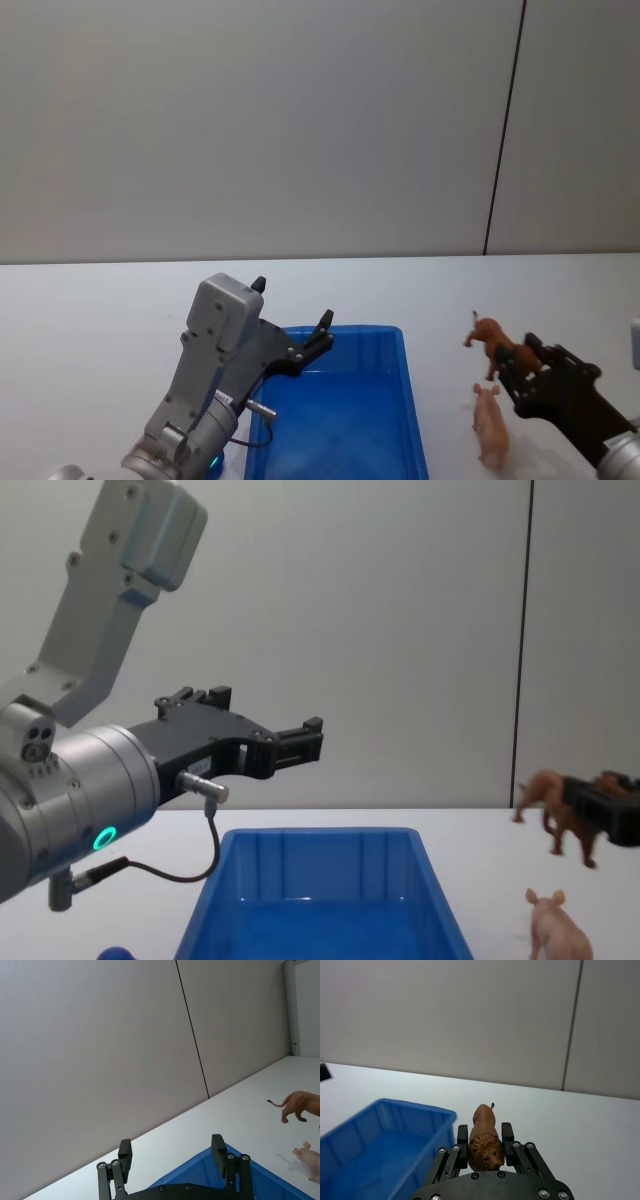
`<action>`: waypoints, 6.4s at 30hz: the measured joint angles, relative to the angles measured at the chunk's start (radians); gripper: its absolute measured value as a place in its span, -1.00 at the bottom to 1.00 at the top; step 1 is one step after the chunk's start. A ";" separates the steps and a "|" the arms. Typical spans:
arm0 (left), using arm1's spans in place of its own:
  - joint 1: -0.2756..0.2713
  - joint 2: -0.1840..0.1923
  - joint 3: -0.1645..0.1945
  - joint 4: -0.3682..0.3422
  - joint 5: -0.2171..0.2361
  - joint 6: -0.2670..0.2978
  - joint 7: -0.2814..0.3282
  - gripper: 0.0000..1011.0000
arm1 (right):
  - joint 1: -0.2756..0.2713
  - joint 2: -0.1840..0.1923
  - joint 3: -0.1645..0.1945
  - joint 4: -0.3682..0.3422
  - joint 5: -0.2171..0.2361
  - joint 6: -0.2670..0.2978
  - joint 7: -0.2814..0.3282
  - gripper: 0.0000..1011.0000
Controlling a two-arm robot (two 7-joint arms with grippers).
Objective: Pick up the two dolls from the table and place them into the box.
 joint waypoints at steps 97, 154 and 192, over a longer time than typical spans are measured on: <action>0.000 0.000 0.000 0.000 0.000 0.000 0.000 0.98 | -0.015 -0.106 -0.098 0.127 -0.111 0.072 -0.225 0.90; 0.000 0.000 0.000 0.000 0.000 0.000 0.000 0.98 | 0.066 -0.146 -0.104 0.097 -0.066 -0.061 0.111 -0.22; 0.000 0.000 0.000 0.000 0.000 0.000 0.000 0.98 | 0.043 -0.138 -0.093 0.076 -0.096 -0.030 -0.069 0.98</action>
